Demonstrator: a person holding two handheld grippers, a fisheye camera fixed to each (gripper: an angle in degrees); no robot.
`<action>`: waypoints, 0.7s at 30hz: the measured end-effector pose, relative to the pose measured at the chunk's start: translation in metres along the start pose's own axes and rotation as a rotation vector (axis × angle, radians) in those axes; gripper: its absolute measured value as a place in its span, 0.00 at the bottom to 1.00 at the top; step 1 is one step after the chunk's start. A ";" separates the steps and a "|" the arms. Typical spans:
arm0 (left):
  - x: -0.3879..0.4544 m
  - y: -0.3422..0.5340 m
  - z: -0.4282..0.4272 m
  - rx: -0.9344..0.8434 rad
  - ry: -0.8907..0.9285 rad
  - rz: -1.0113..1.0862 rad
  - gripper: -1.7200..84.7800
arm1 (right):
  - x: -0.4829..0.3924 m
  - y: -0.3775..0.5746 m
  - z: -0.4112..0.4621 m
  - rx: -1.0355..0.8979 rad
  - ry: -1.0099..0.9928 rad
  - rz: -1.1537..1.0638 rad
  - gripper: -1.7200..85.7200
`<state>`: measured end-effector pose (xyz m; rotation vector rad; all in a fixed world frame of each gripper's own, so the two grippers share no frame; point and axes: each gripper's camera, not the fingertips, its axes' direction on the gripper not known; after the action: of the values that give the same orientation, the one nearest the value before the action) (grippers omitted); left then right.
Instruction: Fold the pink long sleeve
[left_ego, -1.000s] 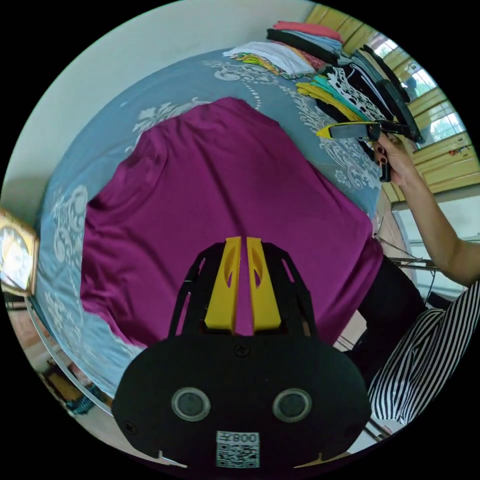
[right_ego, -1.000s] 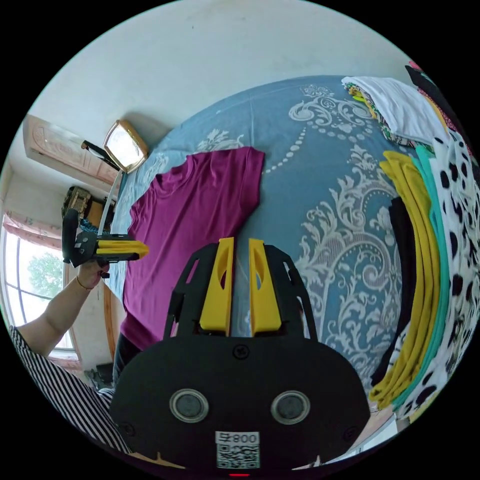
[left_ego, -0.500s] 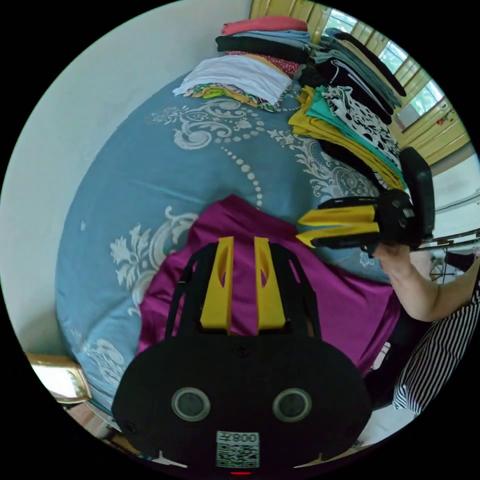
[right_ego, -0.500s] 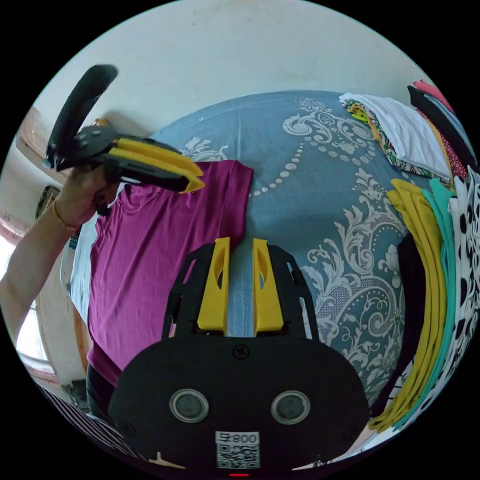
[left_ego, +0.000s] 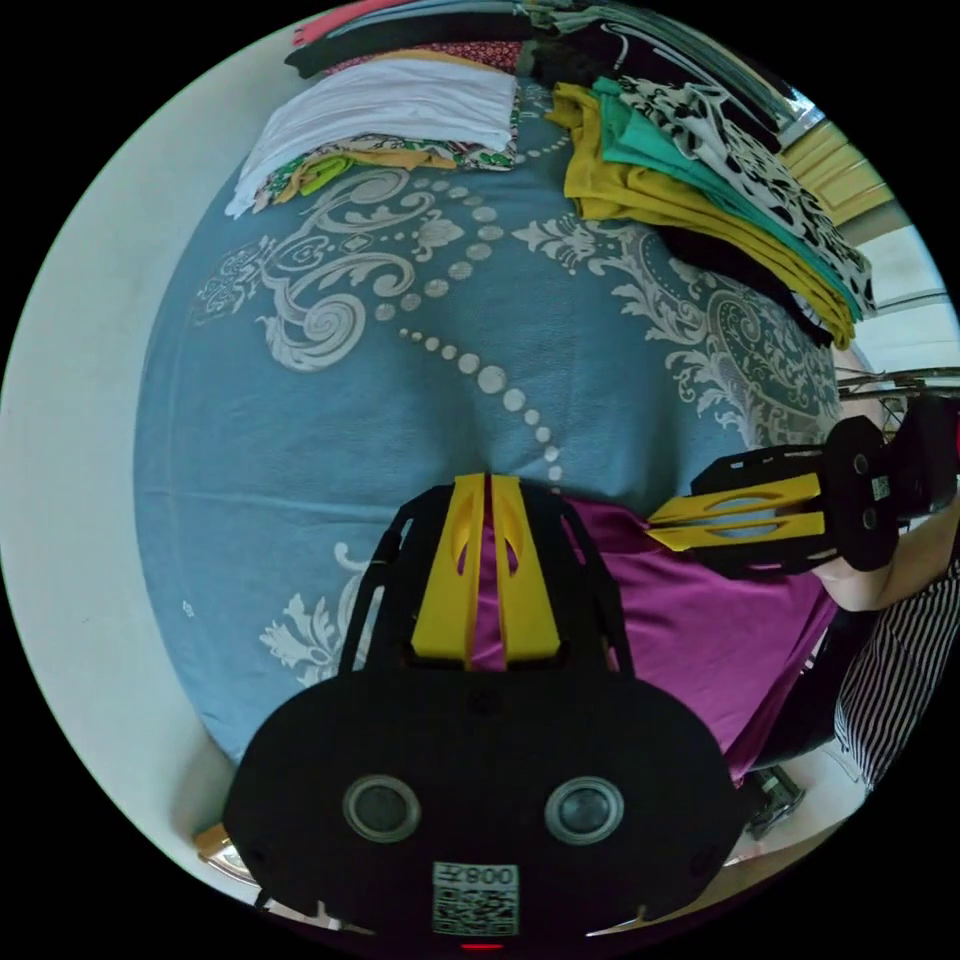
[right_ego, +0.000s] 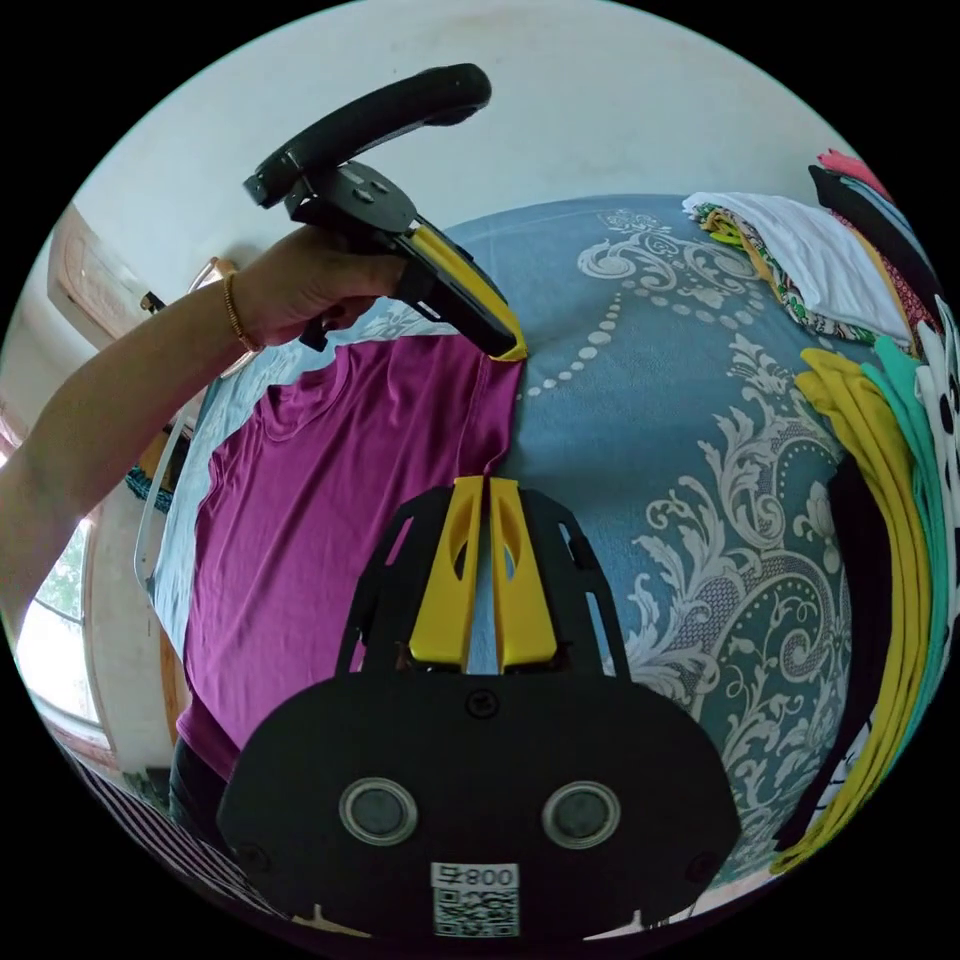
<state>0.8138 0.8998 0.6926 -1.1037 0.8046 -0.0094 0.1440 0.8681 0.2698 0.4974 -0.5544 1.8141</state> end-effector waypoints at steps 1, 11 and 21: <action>-0.005 -0.001 0.007 0.008 0.001 -0.004 0.04 | -0.001 -0.003 0.001 -0.001 -0.005 0.003 0.03; -0.055 0.032 0.016 0.250 0.021 -0.096 0.03 | -0.030 -0.013 -0.018 0.117 0.055 -0.099 0.03; -0.110 0.106 0.059 0.310 0.162 -0.289 0.03 | -0.065 -0.035 -0.004 0.038 -0.027 -0.325 0.03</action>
<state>0.7289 1.0397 0.6831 -0.9222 0.7518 -0.4574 0.1960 0.8306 0.2331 0.6021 -0.4303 1.5122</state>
